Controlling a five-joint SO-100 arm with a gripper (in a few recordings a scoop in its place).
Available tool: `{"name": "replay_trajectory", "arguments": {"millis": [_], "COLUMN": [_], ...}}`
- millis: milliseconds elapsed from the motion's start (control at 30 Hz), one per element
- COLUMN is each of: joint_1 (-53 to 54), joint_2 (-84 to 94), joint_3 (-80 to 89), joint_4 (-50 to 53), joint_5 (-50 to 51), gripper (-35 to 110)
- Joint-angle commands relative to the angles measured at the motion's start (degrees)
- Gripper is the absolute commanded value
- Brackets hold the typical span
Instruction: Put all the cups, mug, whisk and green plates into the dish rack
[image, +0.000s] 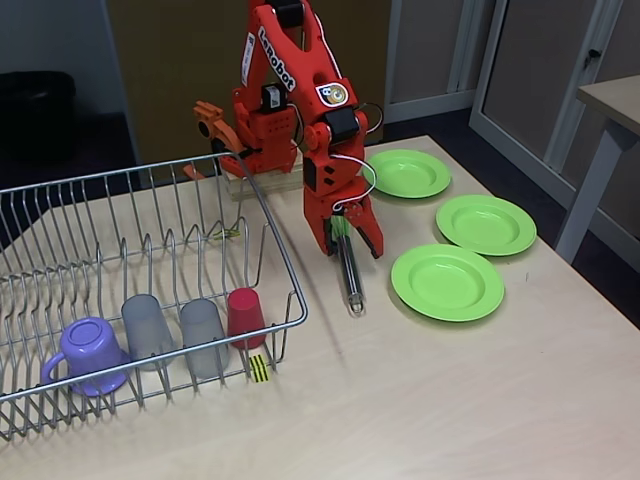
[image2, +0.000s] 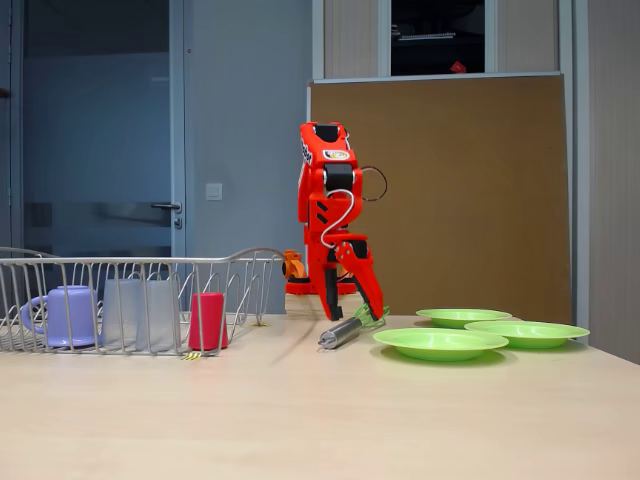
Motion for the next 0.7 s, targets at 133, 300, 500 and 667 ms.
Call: {"name": "replay_trajectory", "arguments": {"millis": [133,300,500,667], "joint_1": [1.85,2.2,2.29,2.9], "joint_2": [-4.75,-10.37,-11.69,-6.5], "joint_3": [0.18,-1.76,-1.85,-2.64], "joint_4": [-4.75,-8.7,-11.87,-2.72], "joint_5": [-1.85,-1.41,-0.44,1.23], "gripper": [31,21,0,0]}}
